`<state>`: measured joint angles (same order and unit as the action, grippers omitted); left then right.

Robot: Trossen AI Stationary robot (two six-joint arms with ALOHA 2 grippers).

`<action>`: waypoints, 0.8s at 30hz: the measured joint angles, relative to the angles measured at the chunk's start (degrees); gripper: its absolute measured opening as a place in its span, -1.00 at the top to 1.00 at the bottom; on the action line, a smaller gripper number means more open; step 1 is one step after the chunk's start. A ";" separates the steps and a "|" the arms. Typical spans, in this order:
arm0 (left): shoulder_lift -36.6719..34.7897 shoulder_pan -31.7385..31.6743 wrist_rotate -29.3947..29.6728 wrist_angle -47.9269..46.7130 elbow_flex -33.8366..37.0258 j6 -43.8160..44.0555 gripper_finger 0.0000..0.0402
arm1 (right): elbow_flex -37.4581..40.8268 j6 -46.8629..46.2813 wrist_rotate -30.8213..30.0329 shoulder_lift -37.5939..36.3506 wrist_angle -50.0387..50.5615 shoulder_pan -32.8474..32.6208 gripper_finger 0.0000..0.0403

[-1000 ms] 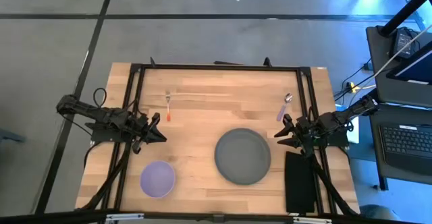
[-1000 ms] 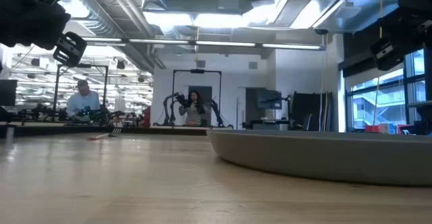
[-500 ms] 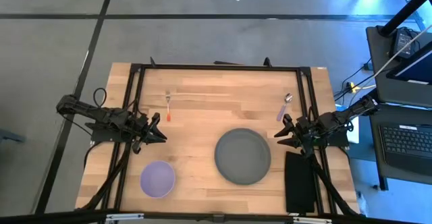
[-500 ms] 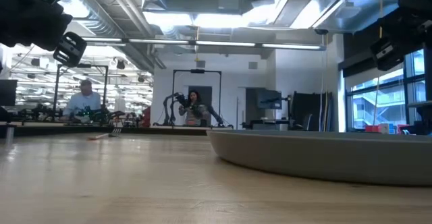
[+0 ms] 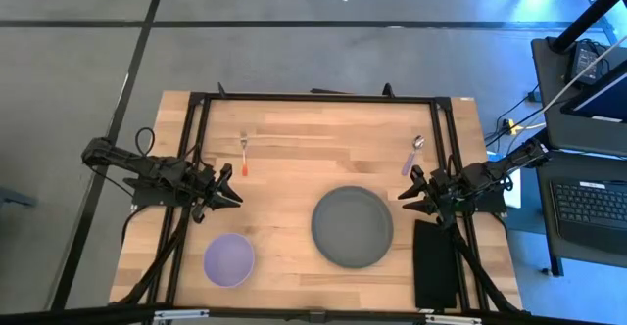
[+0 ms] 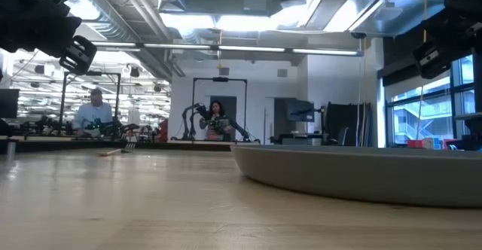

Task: Set table place

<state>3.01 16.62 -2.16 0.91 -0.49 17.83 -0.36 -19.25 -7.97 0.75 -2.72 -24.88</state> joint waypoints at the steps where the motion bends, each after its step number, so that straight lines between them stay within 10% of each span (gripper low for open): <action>1: -0.01 0.00 -0.01 0.00 -0.02 0.00 0.67 | -0.02 0.00 0.00 0.00 0.01 0.02 0.31; 24: -0.02 0.01 5.11 2.19 0.00 -3.07 0.85 | -0.01 0.12 -0.02 -0.02 0.00 0.00 0.31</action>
<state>2.98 16.63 2.95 3.10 -0.49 14.75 -0.37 -19.13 -7.99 0.73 -2.72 -24.88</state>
